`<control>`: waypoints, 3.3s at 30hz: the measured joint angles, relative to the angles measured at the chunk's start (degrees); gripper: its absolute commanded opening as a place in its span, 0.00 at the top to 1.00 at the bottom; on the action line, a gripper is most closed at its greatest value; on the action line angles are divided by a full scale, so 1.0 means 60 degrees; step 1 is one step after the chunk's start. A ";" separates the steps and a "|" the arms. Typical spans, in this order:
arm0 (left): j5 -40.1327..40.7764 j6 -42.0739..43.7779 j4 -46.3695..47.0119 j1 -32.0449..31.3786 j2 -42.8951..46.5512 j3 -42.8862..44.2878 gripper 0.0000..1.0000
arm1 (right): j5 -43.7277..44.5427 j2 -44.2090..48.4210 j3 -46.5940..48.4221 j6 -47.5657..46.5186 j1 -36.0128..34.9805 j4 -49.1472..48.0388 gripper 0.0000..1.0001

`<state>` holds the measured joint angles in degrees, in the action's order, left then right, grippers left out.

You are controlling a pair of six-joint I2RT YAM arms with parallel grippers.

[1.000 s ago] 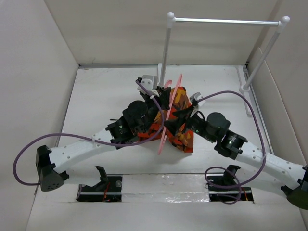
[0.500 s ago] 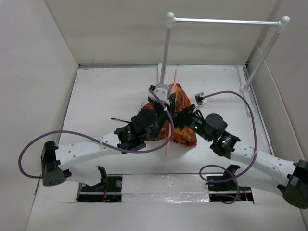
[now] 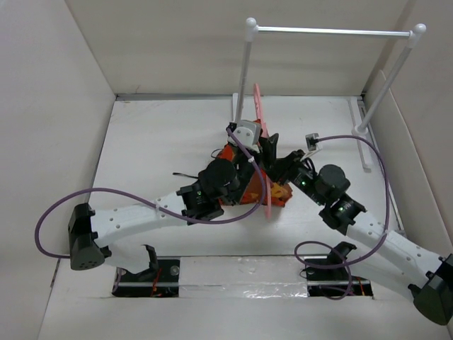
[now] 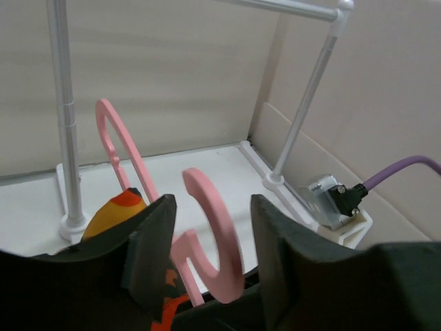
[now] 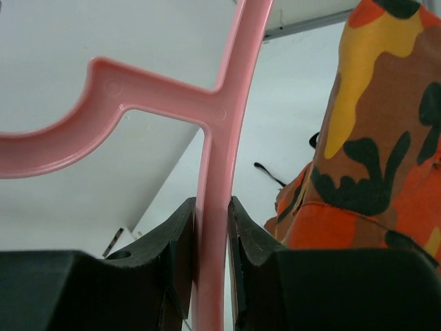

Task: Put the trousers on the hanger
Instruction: Place the hanger at the clothesline.

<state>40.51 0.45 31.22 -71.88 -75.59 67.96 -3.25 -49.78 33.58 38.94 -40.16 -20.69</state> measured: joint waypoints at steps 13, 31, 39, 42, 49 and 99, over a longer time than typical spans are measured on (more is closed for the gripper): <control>-0.0379 0.0390 0.0976 0.0204 0.0273 0.0514 0.39 | -0.1989 0.0586 0.0182 0.0168 0.3118 0.0958 1.00; -0.0335 -0.1865 0.0696 0.0499 0.2368 -0.3570 0.45 | -0.4331 -0.2805 0.3723 0.0590 0.7457 0.0586 1.00; -0.0244 -0.3085 -0.0087 0.0561 0.3144 -0.5406 0.45 | -0.4459 -0.3996 0.5005 0.1013 0.8076 0.0113 1.00; -0.0277 -0.3359 -0.0175 0.0627 0.3373 -0.5708 0.45 | -0.4564 -0.4226 0.5155 0.1450 0.8397 -0.0149 1.00; -0.0506 -0.3687 -0.0211 0.0670 0.3391 -0.5774 0.46 | -0.4717 -0.5067 0.6317 0.1985 0.8816 -0.0131 1.00; -0.1082 -0.3741 0.0113 0.1668 0.2517 -0.6400 0.46 | -0.5566 -0.8812 0.8670 0.2663 1.0746 -0.1392 0.43</control>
<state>34.02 -22.00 31.90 -61.87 -60.49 29.56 -36.64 -102.65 85.60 54.92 24.32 -29.04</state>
